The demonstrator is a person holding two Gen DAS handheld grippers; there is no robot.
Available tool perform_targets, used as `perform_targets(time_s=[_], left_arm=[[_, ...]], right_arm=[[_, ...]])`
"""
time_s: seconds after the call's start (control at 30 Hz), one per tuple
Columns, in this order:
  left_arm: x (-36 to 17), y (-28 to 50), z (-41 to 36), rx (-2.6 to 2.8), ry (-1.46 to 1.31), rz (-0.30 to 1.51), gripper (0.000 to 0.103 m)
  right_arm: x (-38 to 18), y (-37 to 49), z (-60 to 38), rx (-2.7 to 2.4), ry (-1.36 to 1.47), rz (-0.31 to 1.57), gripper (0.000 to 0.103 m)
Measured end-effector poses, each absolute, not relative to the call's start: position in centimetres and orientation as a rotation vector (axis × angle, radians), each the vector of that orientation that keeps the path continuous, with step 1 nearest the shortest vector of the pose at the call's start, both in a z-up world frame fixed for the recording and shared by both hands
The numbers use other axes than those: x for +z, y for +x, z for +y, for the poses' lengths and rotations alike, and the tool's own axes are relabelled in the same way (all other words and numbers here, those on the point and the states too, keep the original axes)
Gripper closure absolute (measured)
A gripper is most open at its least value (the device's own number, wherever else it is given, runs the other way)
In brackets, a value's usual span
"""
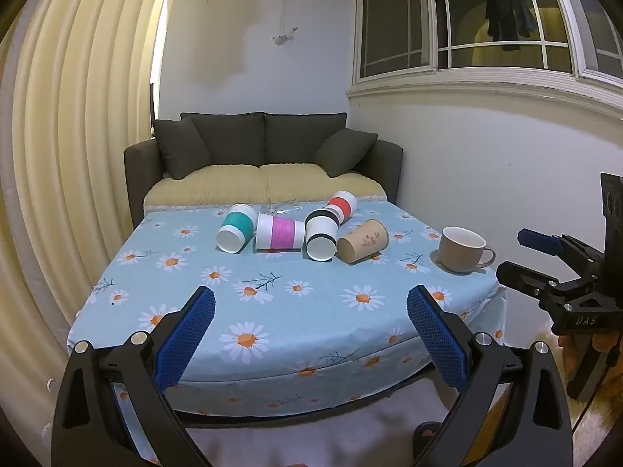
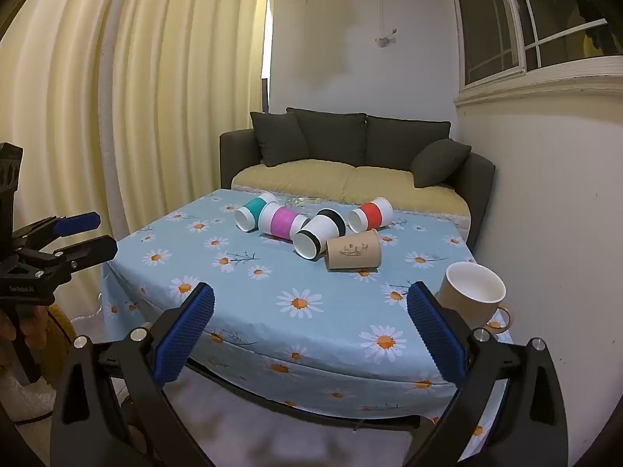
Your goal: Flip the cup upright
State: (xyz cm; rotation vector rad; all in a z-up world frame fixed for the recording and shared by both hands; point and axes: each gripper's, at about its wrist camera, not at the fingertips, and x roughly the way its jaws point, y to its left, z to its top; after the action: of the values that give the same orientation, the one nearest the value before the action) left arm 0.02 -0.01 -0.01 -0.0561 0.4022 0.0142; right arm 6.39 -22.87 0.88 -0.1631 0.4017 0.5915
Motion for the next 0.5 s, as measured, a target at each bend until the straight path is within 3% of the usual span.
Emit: perform_targets(time_s=[0.5], left_arm=[[-0.40, -0.01, -0.21, 0.017, -0.057, 0.408, 0.006]], right_arm=[[1.25, 6.16, -22.61, 0.588, -0.179, 0.401, 0.005]])
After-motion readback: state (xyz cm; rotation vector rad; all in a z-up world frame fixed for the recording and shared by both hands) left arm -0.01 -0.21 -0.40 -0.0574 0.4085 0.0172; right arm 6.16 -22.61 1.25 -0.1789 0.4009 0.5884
